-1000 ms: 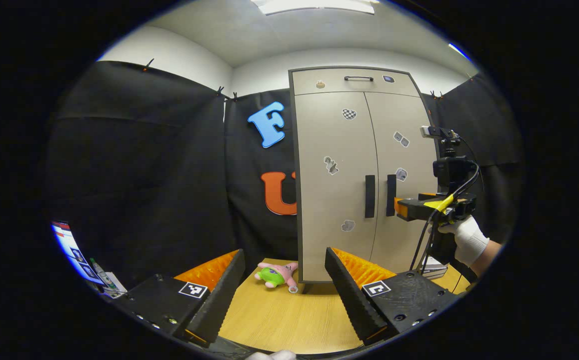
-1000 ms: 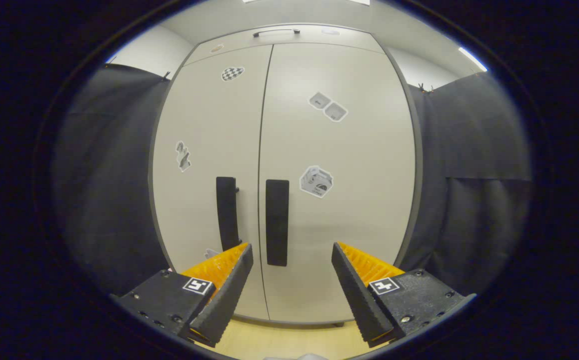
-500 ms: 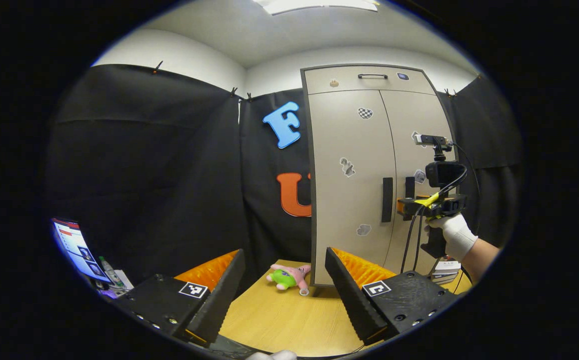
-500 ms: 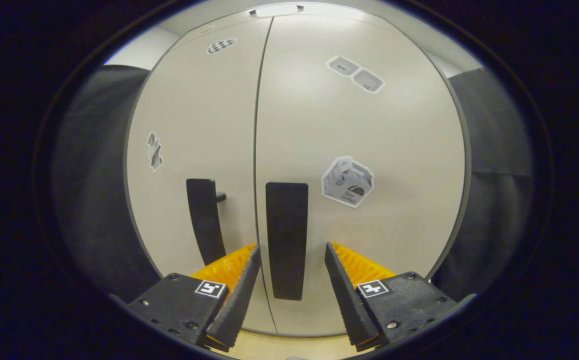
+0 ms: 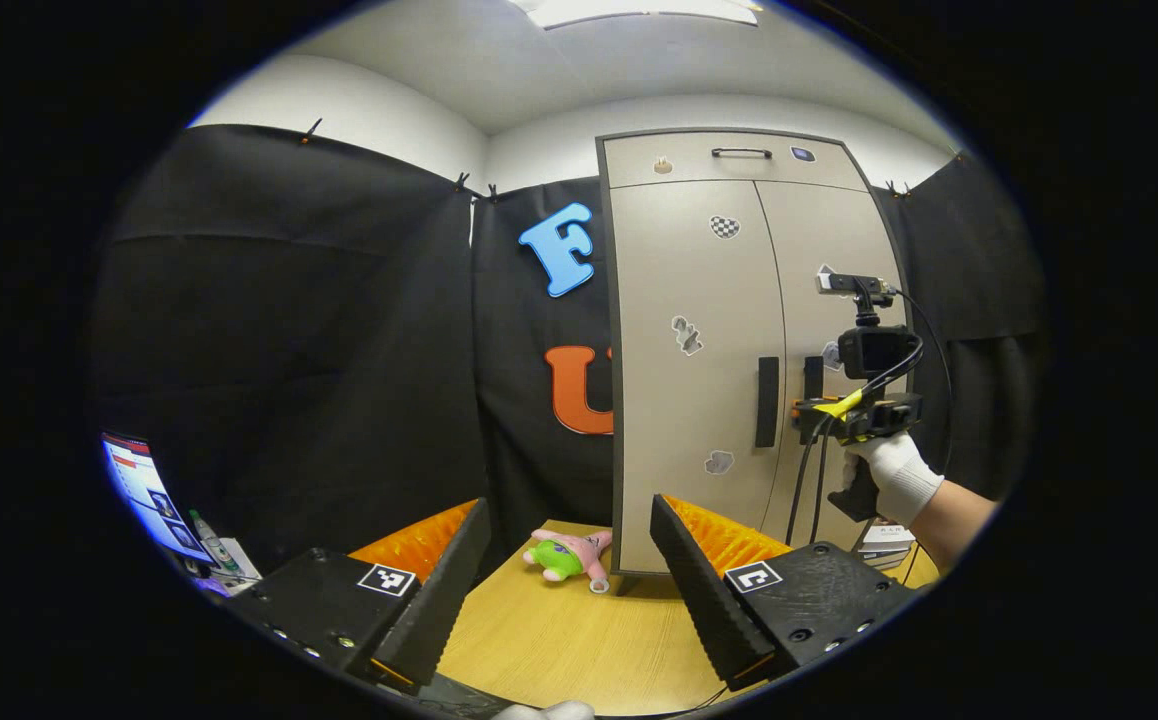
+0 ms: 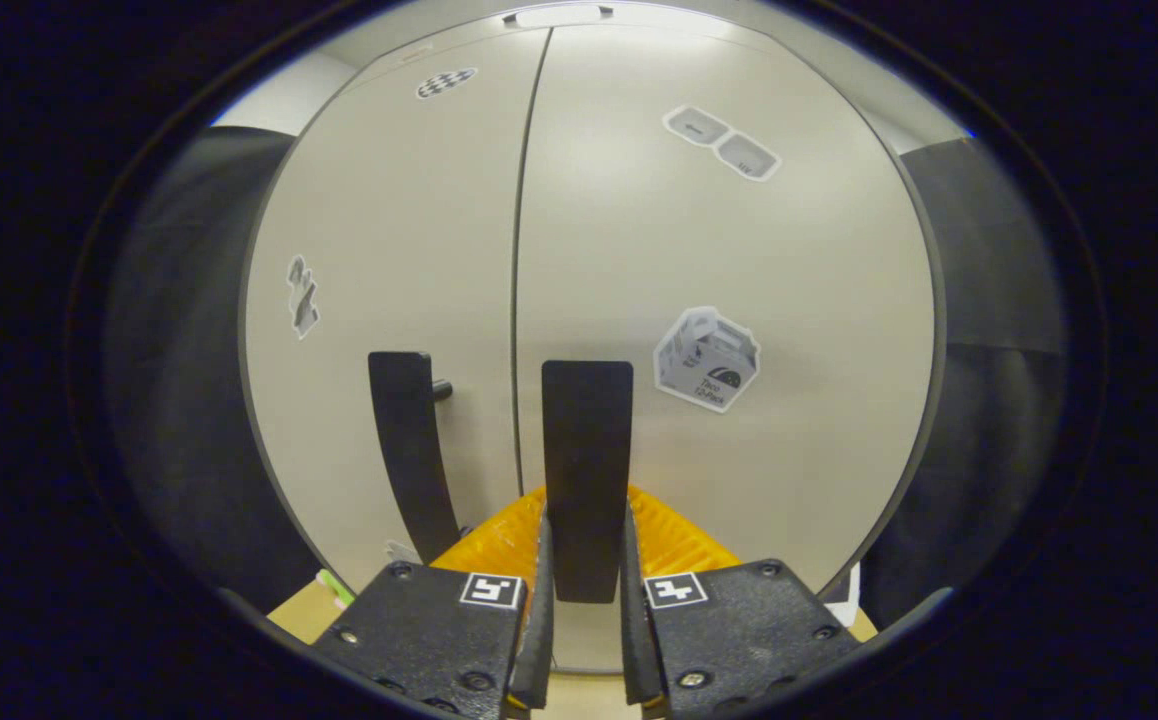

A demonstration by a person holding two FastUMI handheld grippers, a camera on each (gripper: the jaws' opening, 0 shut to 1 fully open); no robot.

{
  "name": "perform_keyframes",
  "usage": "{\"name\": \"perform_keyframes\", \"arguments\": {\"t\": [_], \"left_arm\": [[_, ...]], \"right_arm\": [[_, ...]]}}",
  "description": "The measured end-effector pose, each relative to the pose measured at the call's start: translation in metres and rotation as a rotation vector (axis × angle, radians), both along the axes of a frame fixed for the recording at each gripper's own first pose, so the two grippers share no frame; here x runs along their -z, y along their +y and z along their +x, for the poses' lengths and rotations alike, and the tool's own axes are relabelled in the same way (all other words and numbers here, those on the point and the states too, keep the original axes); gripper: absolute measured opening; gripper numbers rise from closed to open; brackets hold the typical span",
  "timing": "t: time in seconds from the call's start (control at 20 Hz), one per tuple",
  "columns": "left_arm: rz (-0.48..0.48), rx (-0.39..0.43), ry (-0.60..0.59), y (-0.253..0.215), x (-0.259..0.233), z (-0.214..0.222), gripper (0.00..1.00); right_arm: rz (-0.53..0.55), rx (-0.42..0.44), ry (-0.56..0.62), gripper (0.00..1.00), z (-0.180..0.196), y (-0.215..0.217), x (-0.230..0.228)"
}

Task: Open the right door of the double-door shoe cabinet with the right hand, and open the left door with the left hand.

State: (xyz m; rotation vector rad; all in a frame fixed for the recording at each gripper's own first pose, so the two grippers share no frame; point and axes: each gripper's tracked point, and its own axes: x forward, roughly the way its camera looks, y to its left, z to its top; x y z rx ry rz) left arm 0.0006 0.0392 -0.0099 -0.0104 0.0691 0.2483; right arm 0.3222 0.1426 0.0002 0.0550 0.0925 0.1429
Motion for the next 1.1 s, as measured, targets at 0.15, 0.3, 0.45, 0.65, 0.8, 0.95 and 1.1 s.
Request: {"name": "perform_keyframes", "arguments": {"t": [0.15, 0.3, 0.45, 0.65, 0.8, 0.95, 1.1], "left_arm": [[0.004, 0.022, -0.008, 0.001, 0.000, 0.001, 0.96], [0.008, 0.038, -0.012, 0.002, -0.001, 0.004, 0.96], [0.001, 0.057, -0.016, 0.004, 0.000, 0.000, 0.96], [0.001, 0.083, -0.023, 0.010, 0.000, -0.004, 0.96], [-0.003, 0.113, -0.024, 0.011, 0.000, 0.000, 0.96], [-0.005, 0.145, -0.032, 0.011, -0.001, 0.001, 0.96], [-0.002, 0.171, -0.034, 0.013, -0.001, 0.005, 0.96]], "right_arm": [[0.008, -0.024, 0.006, 0.27, -0.005, 0.000, 0.000], [-0.005, -0.050, -0.002, 0.25, -0.014, -0.002, 0.000], [-0.012, -0.059, 0.003, 0.23, -0.036, -0.009, 0.004], [-0.017, -0.064, 0.005, 0.21, -0.061, -0.020, 0.006], [-0.020, -0.069, 0.009, 0.20, -0.079, -0.031, 0.008], [-0.037, -0.069, 0.008, 0.18, -0.096, -0.041, 0.010], [-0.032, -0.068, 0.016, 0.18, -0.113, -0.053, 0.013]]}}
